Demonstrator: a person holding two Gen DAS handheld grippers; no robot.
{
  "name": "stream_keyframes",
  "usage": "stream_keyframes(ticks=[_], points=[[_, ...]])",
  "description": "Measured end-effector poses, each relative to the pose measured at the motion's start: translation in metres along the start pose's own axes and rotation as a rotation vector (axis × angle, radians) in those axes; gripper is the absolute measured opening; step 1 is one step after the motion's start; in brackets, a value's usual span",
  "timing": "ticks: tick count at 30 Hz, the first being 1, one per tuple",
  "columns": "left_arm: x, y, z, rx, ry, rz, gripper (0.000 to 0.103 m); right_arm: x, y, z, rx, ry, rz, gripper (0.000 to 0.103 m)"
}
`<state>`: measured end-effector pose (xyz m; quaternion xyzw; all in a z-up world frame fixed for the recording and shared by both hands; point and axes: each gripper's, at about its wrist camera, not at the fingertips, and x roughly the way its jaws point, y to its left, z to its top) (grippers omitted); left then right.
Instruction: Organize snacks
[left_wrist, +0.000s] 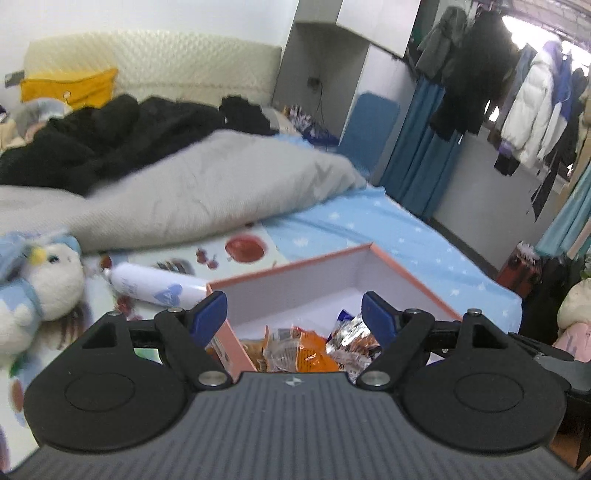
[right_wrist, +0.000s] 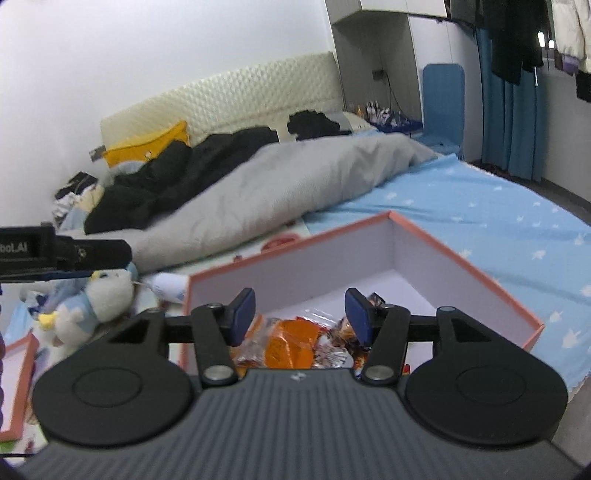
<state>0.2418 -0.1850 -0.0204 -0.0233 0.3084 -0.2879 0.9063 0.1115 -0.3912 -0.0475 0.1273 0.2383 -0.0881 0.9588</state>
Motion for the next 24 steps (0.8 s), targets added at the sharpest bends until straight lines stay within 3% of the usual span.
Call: stream_keyframes(ticks=[11,17,24], points=[[-0.104,-0.012,0.015,0.054,-0.118,0.000,0.084,-0.072,0.026,0.021,-0.011,-0.080,0.011,0.056],[-0.146,-0.023,-0.001,0.059,-0.148,0.000,0.084,-0.105,0.030,0.020,-0.004,-0.118,0.007,0.056],[-0.170,-0.026,-0.037,0.064,-0.118,0.003,0.084,-0.131,0.032,0.004,-0.004,-0.134,-0.012,0.056]])
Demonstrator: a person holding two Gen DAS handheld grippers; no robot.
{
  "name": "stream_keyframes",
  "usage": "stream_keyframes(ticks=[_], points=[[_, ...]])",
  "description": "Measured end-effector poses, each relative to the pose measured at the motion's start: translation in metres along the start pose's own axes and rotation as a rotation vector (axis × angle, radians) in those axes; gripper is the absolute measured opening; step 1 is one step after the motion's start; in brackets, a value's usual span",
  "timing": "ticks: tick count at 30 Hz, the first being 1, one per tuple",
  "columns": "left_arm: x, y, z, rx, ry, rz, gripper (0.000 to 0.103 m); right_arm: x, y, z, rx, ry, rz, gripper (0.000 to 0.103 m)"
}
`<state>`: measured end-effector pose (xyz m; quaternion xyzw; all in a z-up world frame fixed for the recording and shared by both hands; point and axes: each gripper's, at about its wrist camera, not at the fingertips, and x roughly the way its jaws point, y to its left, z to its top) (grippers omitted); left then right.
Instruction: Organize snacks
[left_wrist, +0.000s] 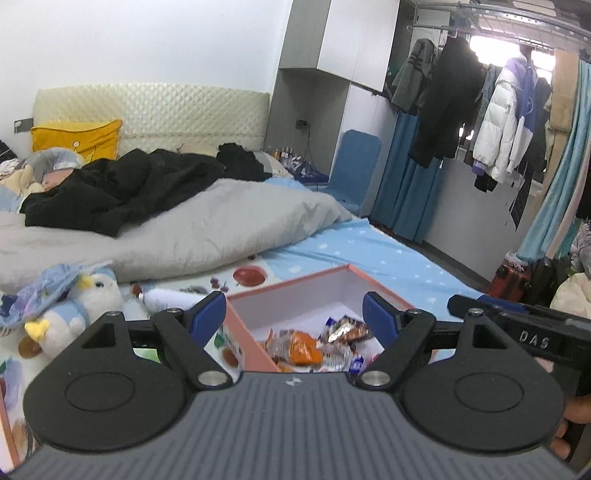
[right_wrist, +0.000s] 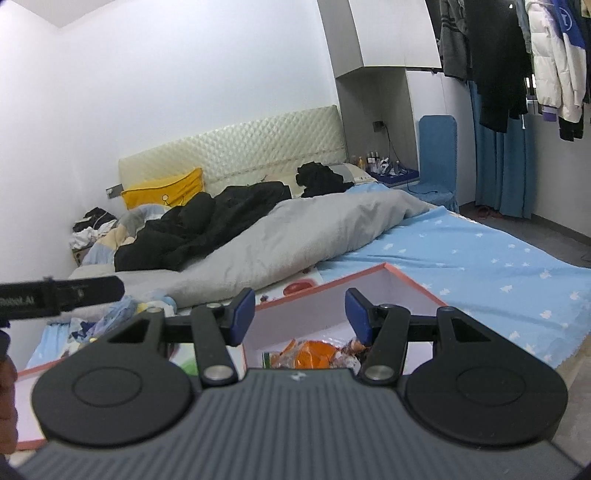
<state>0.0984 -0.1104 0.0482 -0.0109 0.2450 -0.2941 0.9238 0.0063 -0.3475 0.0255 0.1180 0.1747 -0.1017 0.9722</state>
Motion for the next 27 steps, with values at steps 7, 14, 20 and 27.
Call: stream_keyframes(ticks=[7,14,20,27], points=[[-0.007,-0.003,-0.028,-0.003,0.030,0.011,0.084,-0.004,0.000,-0.027,0.003,0.034,-0.016,0.056],[-0.012,-0.006,-0.049,-0.021,0.059,0.027,0.084,-0.007,0.004,-0.050,-0.008,0.074,-0.015,0.056],[-0.013,-0.012,-0.064,-0.020,0.077,0.056,0.084,-0.011,0.004,-0.064,0.005,0.103,0.006,0.056],[-0.016,-0.011,-0.076,-0.033,0.092,0.080,0.084,-0.014,0.003,-0.074,0.032,0.141,0.008,0.056]])
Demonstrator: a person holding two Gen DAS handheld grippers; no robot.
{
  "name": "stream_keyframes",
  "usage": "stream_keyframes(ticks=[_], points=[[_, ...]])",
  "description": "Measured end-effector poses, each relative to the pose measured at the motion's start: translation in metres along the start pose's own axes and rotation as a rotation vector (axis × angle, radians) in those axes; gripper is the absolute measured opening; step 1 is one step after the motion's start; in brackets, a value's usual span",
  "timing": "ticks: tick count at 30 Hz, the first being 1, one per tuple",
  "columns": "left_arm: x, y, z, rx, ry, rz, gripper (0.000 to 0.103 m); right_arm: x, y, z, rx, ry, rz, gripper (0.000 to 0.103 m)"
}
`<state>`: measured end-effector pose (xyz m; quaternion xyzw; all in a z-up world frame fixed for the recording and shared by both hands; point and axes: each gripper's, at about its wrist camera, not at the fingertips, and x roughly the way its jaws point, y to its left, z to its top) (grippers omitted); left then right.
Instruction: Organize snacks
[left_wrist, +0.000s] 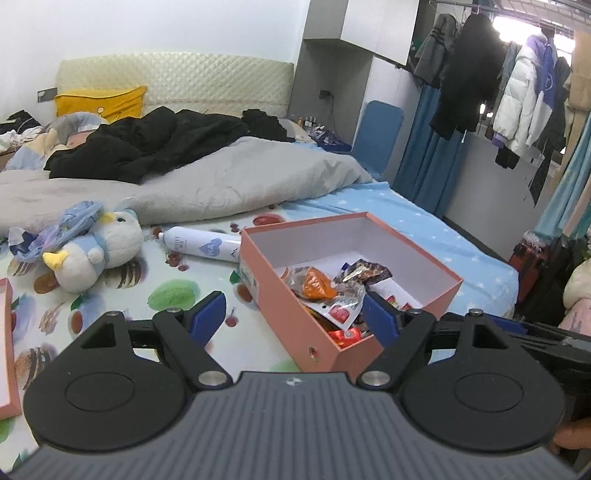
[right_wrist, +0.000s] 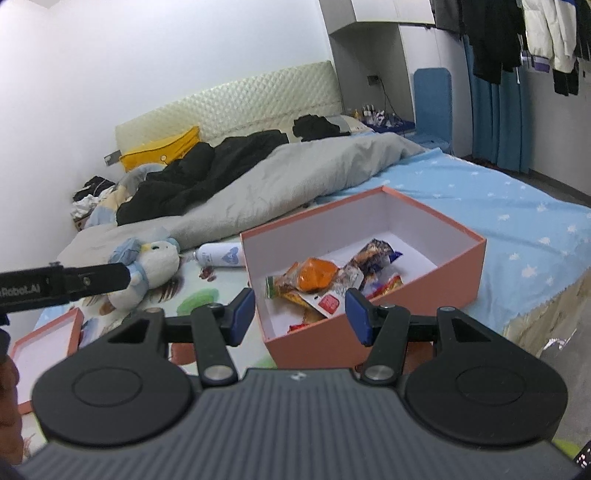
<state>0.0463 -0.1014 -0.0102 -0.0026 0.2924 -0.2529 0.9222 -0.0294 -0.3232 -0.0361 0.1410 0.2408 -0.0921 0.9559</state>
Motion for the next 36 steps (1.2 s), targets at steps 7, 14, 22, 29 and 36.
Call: stream_keyframes(ticks=[7,14,22,29,36], points=[[-0.003,0.002,0.000,-0.009,0.008,-0.015,0.084,-0.002,0.001,0.002,-0.017,0.012,0.005,0.056],[-0.010,0.002,0.004,-0.013,-0.011,0.005,0.084,-0.012,0.003,0.012,-0.049,-0.014,0.009,0.056],[-0.013,0.003,0.005,-0.012,-0.014,0.010,0.087,-0.013,0.002,0.014,-0.049,0.004,0.012,0.056],[-0.016,0.002,0.006,-0.007,-0.014,0.014,0.088,-0.010,0.001,0.011,-0.055,0.014,0.006,0.057],[-0.015,0.005,0.005,-0.024,-0.009,0.032,0.096,-0.005,-0.004,0.011,-0.037,0.021,0.021,0.088]])
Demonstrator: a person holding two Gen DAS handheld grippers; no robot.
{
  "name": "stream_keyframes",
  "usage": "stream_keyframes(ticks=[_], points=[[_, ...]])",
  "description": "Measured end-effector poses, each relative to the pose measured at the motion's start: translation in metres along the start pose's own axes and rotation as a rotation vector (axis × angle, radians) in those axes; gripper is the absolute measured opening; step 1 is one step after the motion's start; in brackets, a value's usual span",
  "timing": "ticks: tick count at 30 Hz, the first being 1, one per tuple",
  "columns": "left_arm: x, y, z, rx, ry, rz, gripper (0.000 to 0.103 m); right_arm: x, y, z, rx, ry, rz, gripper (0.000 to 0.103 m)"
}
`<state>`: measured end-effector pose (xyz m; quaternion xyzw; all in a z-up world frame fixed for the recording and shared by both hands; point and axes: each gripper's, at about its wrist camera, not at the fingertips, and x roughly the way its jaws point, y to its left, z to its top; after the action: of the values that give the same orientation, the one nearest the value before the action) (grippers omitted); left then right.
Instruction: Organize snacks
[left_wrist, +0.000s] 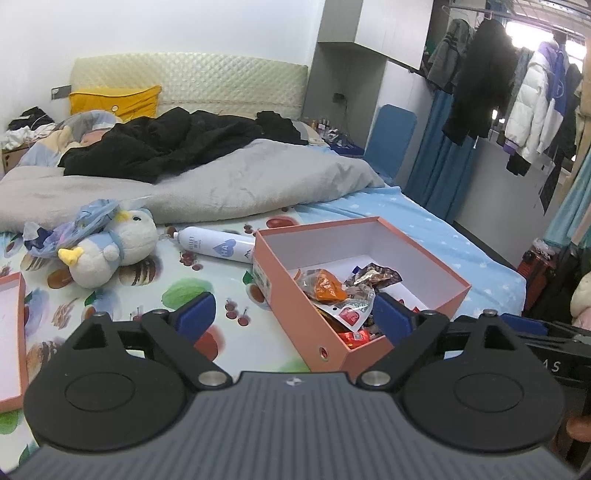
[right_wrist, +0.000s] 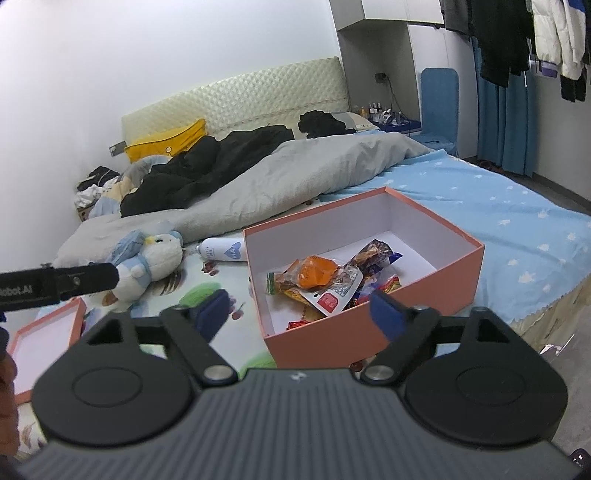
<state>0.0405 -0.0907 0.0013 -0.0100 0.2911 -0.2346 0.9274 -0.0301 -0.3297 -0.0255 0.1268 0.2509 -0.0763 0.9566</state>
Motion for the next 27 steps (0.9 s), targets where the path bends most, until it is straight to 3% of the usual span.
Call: stream_keyframes(ticks=[3,27], points=[[0.0004,0.0000,0.0007,-0.012,0.002,0.015,0.101,0.0007,-0.0031,0.0002,0.007,0.002,-0.015,0.088],[0.0041,-0.0038,0.0001,0.014,0.022,0.086,0.103,0.0005,-0.0075,-0.0012,0.003,-0.010,-0.047,0.089]])
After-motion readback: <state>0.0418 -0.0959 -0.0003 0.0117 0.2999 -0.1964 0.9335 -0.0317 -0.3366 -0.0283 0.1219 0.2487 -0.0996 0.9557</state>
